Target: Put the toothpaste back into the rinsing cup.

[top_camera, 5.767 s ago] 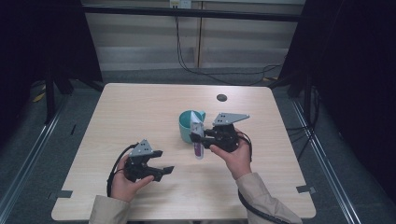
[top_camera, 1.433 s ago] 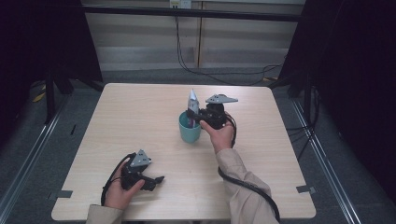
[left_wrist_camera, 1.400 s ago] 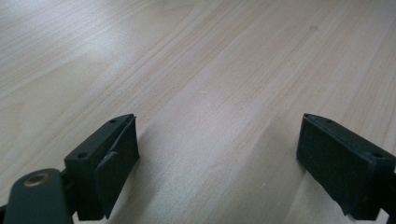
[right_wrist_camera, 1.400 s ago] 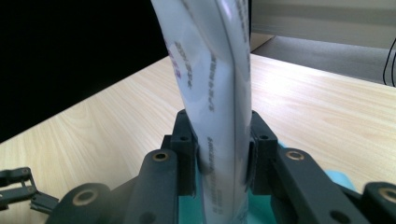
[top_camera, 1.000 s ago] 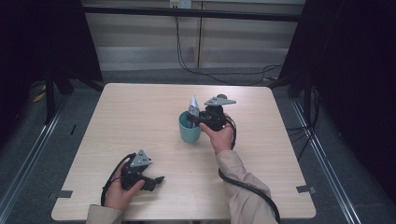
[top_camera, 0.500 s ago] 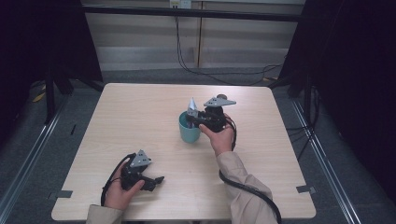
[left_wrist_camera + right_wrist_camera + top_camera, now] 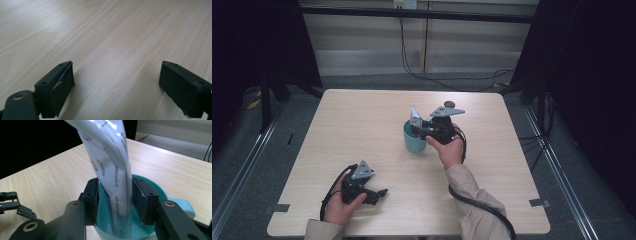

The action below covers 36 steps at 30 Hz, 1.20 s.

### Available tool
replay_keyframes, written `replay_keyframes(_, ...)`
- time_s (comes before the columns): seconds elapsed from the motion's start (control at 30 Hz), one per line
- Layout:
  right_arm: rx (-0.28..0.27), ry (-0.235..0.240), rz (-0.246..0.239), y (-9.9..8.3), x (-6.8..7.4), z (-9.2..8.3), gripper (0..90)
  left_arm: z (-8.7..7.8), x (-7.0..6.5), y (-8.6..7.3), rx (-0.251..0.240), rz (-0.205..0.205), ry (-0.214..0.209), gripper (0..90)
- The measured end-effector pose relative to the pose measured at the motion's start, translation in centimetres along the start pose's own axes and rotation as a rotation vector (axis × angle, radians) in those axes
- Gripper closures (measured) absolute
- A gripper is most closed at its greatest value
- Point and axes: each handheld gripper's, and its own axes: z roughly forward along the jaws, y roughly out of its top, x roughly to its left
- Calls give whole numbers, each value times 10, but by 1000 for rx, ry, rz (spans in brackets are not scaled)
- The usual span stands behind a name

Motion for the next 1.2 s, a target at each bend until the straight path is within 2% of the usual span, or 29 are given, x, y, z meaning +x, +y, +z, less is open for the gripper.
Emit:
replay_keyframes(0.17, 0, 1, 3, -1, 0, -1, 557, 0, 0, 0, -1, 1, 0, 125)
replay_keyframes(0.53, 37, 3, 33, -3, 0, -4, 433, 0, 0, 0, 0, -2, -1, 125)
replay_keyframes(0.87, 57, 7, 29, -2, 2, -5, 333, 0, 0, 0, 0, -2, -1, 125)
replay_keyframes(1.2, 67, 2, 33, -4, 3, -10, 270, 0, 0, 0, -1, 0, -1, 124)
